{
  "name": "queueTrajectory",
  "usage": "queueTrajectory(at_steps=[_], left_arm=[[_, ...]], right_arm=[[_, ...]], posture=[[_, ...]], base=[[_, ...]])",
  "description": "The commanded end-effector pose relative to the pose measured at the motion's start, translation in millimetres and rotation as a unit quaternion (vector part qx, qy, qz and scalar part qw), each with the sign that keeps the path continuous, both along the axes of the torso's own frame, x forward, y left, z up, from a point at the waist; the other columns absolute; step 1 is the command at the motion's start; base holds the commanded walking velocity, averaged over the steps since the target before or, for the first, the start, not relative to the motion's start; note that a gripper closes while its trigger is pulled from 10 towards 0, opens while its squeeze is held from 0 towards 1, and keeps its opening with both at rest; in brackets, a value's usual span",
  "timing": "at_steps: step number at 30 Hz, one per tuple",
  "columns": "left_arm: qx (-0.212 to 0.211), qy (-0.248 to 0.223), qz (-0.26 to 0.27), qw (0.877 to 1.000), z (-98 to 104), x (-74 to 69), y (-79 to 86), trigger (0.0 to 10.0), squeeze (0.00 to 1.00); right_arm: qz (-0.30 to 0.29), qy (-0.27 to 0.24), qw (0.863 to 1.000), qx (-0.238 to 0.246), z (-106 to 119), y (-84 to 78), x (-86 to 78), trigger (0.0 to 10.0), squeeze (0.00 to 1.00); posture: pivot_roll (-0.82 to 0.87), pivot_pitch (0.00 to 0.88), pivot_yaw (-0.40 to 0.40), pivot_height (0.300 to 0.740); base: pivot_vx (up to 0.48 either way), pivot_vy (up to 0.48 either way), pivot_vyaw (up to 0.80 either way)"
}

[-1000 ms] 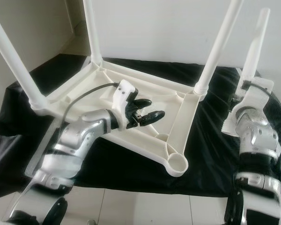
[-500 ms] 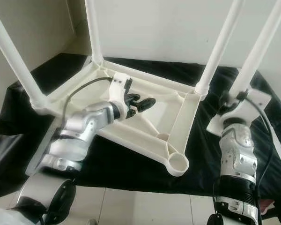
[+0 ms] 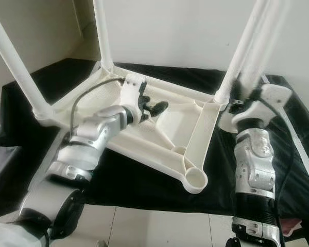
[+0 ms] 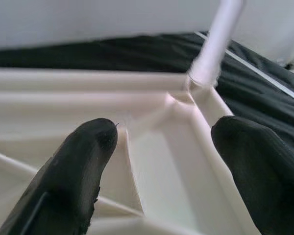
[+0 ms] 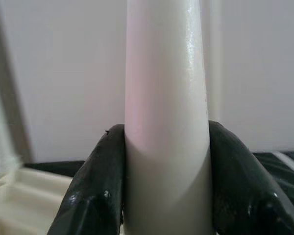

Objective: Building children table

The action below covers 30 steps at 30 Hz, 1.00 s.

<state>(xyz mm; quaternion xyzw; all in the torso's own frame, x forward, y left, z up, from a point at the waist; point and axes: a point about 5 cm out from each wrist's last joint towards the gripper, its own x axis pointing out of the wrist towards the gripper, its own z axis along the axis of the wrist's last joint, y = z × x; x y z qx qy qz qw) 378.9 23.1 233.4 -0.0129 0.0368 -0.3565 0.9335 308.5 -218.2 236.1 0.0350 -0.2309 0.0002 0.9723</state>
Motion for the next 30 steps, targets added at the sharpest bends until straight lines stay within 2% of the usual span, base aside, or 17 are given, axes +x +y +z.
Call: queueTrajectory(at_steps=[1, 3, 4, 8, 13, 14, 22, 30], left_arm=[[0.006, -0.003, 0.011, 1.0, -0.9, 2.7, 1.0, 10.0, 0.0], [0.006, -0.004, 0.01, 1.0, -0.4, 3.1, 0.8, 10.0, 0.0], [0.002, -0.023, 0.006, 1.0, 6.6, 3.7, -0.5, 10.0, 0.0], [0.003, -0.046, -0.003, 0.999, 16.2, 5.2, -3.4, 10.0, 0.0], [0.007, -0.065, -0.005, 0.998, 23.2, 7.8, -5.3, 10.0, 0.0], [0.009, -0.073, -0.005, 0.997, 27.4, 9.4, -7.0, 10.0, 0.0], [0.005, -0.089, -0.011, 0.996, 35.1, 9.9, -14.4, 10.0, 0.0], [-0.022, -0.086, -0.064, 0.994, 45.0, 4.8, -29.1, 10.0, 0.0]], right_arm=[[0.023, -0.006, 1.0, -0.009, -0.3, 4.7, -3.1, 10.0, 0.0], [0.031, -0.005, 0.999, -0.011, -1.2, 6.7, -3.3, 10.0, 0.0], [0.06, 0.001, 0.998, -0.019, -3.8, 13.7, -3.7, 10.0, 0.0], [0.101, -0.002, 0.994, -0.029, -4.1, 22.8, -5.3, 10.0, 0.0], [0.128, -0.003, 0.991, -0.037, -5.0, 29.3, -6.6, 10.0, 0.0], [0.155, 0.003, 0.987, -0.04, -7.1, 35.0, -7.9, 10.0, 0.0], [0.195, 0.02, 0.979, -0.048, -15.4, 44.4, -11.4, 10.0, 0.0], [0.231, 0.034, 0.971, -0.056, -23.2, 52.5, -15.9, 10.0, 0.0]], posture=[[0.01, 0.0, -0.043, 0.74], [0.01, 0.0, -0.043, 0.74], [0.02, 0.0, -0.048, 0.74], [0.02, 0.0, -0.049, 0.74], [0.01, 0.0, -0.05, 0.74], [0.01, 0.0, -0.049, 0.74], [0.01, 0.0, -0.047, 0.74], [0.01, 0.0, -0.04, 0.74]], base=[[0.0, 0.0, 0.0], [0.0, 0.0, 0.0], [0.0, 0.0, 0.0], [0.0, 0.0, 0.0], [0.0, 0.0, 0.0], [0.0, 0.0, 0.0], [0.0, 0.0, 0.0], [0.0, 0.0, 0.0]])
